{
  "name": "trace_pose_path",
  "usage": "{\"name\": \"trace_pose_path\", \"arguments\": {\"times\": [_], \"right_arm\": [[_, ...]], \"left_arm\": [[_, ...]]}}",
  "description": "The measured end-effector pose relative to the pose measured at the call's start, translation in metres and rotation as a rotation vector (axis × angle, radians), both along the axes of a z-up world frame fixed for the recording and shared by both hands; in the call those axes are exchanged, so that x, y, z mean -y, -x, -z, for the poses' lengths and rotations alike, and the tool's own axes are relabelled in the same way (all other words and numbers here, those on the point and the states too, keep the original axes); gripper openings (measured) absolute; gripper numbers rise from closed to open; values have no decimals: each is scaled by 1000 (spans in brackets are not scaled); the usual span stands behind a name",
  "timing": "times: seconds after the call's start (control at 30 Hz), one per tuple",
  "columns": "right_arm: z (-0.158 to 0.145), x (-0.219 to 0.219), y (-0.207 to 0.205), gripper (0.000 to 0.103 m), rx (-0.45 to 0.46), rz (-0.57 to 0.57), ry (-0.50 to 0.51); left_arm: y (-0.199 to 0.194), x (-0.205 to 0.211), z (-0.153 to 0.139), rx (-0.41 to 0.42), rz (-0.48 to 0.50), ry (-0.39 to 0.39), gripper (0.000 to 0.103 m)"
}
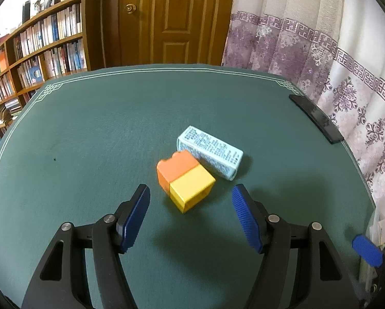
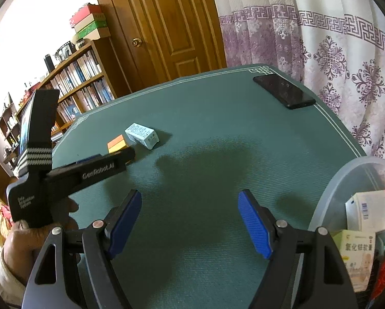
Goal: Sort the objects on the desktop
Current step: 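Move both tools back over the table toward the orange-yellow brick and medicine box, then close the left tool on the orange-yellow brick while the right tool closes on the white medicine box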
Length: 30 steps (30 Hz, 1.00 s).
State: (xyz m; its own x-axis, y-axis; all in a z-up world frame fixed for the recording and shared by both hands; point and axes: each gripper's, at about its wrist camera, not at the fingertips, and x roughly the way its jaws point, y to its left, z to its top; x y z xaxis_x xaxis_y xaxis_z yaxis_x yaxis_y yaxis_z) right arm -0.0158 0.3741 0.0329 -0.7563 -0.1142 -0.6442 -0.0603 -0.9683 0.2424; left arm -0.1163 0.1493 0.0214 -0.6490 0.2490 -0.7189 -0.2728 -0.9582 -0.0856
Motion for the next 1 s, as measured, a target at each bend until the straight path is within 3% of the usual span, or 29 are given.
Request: {"name": "trace_pose_path", "arguments": {"times": [0.3, 0.53, 1.0], "right_arm": [[3, 8, 5, 81, 11, -10, -13], [4, 17, 10, 81, 15, -15, -34], [15, 40, 34, 81, 38, -25, -80]], "left_arm": [[14, 5, 8, -9, -37, 9, 70], [17, 18, 14, 7, -32, -41, 70], [24, 50, 15, 10, -117, -72, 70]]}}
